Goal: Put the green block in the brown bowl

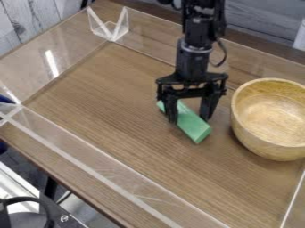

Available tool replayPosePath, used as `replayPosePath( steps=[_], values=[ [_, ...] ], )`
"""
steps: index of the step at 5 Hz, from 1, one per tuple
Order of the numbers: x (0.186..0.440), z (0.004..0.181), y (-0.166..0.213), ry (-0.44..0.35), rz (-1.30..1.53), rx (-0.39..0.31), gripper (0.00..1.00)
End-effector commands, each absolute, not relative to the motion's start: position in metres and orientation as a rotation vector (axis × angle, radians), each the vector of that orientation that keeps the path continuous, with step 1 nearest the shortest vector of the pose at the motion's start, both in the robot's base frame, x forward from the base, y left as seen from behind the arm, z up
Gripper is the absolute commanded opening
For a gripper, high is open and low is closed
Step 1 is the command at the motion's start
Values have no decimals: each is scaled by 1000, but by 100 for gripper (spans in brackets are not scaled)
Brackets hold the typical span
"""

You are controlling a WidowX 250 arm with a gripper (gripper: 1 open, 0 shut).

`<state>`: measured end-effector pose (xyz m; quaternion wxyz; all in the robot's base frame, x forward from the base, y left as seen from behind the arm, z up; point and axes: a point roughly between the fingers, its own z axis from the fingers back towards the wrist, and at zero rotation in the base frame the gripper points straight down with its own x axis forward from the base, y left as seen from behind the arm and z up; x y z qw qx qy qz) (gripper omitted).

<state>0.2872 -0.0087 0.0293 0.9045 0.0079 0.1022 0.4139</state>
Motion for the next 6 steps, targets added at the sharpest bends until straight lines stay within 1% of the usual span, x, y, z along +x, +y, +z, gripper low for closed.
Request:
replayPosePath(
  steps=[1, 2, 3, 4, 5, 6],
  values=[
    [295, 48, -9, 135, 862, -11, 0],
    [295, 61, -11, 129, 859, -25, 0],
    [298, 84, -15, 111, 874, -59, 0],
    [304, 113, -20, 86, 907, -104, 0],
    [315, 119, -27, 62, 931, -173, 0],
    [318, 117, -38, 38, 945, -214, 0]
  ],
)
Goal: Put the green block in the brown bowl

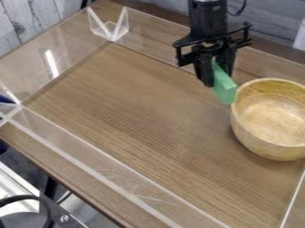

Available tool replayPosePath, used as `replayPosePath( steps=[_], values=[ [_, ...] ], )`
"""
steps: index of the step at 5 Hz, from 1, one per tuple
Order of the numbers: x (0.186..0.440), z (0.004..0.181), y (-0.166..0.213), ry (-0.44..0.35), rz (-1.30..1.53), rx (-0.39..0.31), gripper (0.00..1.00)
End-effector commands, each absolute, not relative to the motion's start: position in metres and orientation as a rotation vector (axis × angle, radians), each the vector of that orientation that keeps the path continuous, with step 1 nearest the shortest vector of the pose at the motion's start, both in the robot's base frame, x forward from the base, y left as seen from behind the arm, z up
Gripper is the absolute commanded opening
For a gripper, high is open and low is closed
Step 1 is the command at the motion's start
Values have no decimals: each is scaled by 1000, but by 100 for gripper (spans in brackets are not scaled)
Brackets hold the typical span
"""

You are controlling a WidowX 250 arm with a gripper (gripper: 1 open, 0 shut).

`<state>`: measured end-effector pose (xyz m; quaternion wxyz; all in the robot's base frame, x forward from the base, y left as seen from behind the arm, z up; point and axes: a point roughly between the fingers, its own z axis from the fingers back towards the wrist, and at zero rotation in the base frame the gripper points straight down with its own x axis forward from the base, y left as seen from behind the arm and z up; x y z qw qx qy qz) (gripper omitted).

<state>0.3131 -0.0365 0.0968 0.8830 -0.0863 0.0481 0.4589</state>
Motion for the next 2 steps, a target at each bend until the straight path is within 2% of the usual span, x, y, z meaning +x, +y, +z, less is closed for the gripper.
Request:
replayPosePath(
  steps=[1, 2],
  values=[
    [318, 115, -47, 54, 818, -199, 0],
    [319, 113, -58, 70, 691, -184, 0]
  ],
)
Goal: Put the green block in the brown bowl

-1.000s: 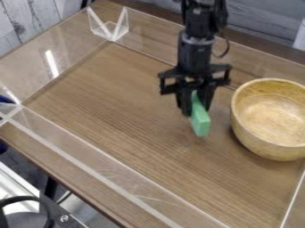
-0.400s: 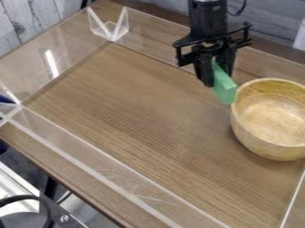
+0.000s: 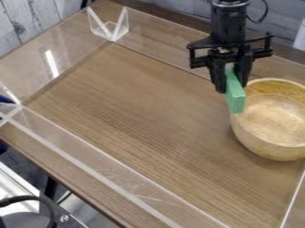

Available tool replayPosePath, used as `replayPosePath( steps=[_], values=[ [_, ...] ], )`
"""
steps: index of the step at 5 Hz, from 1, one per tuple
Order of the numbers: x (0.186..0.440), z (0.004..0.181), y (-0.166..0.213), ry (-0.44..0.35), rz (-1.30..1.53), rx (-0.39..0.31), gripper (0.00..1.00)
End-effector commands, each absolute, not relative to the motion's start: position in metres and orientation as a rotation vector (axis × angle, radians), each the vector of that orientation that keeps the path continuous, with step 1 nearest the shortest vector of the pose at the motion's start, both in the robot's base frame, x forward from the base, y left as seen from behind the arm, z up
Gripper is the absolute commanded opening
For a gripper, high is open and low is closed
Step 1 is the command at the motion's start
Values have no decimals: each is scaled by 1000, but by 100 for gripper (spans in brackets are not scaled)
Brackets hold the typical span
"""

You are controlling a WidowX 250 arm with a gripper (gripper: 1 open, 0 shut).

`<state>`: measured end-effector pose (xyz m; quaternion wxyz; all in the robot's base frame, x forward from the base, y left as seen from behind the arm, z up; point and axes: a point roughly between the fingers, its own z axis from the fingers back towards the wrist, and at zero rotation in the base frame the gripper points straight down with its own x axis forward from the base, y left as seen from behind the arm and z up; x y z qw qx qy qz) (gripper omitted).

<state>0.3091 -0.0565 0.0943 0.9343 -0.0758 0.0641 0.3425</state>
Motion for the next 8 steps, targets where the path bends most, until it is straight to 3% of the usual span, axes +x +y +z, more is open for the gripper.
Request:
replayPosePath(
  steps=[1, 2, 4, 6, 8],
  values=[
    [313, 111, -73, 100, 609, -148, 0],
    [312, 105, -92, 132, 539, -107, 0],
    [325, 92, -100, 80, 493, -94, 0],
    [337, 68, -105, 122, 509, -111, 0],
    [343, 73, -110, 113, 521, -112, 0]
  ],
)
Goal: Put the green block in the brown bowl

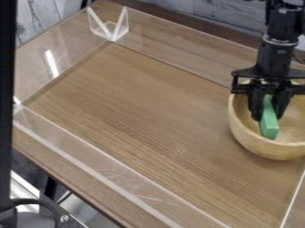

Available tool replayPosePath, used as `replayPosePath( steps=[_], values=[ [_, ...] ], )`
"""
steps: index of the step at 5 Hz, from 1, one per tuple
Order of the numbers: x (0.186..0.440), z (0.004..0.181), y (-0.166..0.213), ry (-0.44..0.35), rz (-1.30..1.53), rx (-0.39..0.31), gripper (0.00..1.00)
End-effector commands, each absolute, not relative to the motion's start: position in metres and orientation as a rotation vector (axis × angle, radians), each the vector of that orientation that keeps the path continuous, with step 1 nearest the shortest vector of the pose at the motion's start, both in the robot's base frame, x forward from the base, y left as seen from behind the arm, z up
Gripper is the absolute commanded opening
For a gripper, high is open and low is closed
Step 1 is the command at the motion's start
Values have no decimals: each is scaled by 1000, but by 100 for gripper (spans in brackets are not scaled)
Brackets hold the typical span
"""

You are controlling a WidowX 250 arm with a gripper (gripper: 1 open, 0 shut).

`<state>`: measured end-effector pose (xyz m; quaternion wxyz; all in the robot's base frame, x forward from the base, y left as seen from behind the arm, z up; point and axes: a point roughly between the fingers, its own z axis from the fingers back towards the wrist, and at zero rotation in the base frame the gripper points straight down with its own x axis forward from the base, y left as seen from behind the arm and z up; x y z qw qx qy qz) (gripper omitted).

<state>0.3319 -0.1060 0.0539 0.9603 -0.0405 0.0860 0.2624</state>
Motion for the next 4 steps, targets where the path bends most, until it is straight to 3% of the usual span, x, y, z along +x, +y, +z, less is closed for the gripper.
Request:
replayPosePath(
  steps=[1, 2, 4],
  values=[
    [345, 75, -107, 100, 527, -79, 0],
    [347, 77, -105, 88, 532, -44, 0],
    [349, 57, -103, 83, 564, -54, 0]
  ],
)
